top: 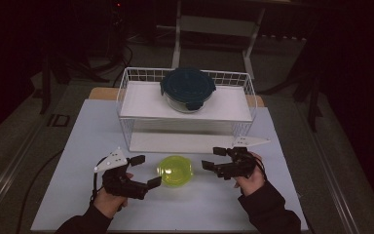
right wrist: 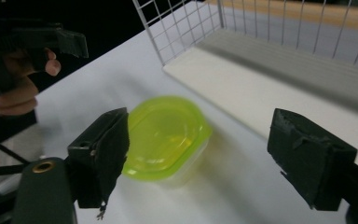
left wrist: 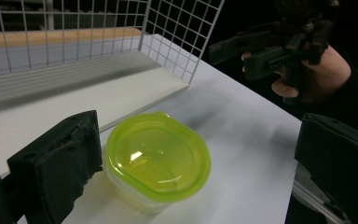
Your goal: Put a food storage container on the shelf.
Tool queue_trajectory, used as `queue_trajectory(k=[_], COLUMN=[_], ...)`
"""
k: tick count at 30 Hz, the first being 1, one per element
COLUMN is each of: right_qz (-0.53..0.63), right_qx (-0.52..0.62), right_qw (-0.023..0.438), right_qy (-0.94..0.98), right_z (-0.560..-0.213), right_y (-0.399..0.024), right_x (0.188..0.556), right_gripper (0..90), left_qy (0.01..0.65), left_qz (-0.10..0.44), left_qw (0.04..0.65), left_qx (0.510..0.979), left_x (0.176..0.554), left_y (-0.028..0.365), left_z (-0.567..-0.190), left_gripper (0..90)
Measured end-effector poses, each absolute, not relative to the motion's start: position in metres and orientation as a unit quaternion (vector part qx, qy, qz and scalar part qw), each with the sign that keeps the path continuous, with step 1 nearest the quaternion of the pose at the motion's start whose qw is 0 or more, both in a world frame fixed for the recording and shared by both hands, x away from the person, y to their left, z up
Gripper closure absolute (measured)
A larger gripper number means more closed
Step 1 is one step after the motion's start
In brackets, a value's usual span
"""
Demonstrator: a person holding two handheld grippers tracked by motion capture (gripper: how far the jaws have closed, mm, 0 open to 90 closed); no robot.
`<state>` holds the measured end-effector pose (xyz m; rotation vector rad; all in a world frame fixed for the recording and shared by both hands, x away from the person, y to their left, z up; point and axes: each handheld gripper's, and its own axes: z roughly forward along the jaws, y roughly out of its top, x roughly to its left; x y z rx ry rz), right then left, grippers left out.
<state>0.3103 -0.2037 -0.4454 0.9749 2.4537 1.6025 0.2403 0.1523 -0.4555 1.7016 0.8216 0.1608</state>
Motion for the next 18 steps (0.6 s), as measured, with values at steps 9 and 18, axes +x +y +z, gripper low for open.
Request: queue_trajectory(k=[9,18], right_qz=[0.497,0.462], right_qx=[0.365,0.402], right_qw=[-0.04,-0.104], right_qy=[0.786,0.783], right_z=[-0.454,-0.477], right_y=[-0.187,-0.168], right_x=[0.331,0.341], right_gripper=[21.4,25.1], left_qy=[0.408,0.5], left_qz=[0.012,-0.081], left_qw=[0.55,0.504], left_qx=[0.729,0.699], left_x=[0.271,0.294], left_y=[0.146,0.144], left_z=[-0.462,-0.491], left_gripper=[0.2,11.5])
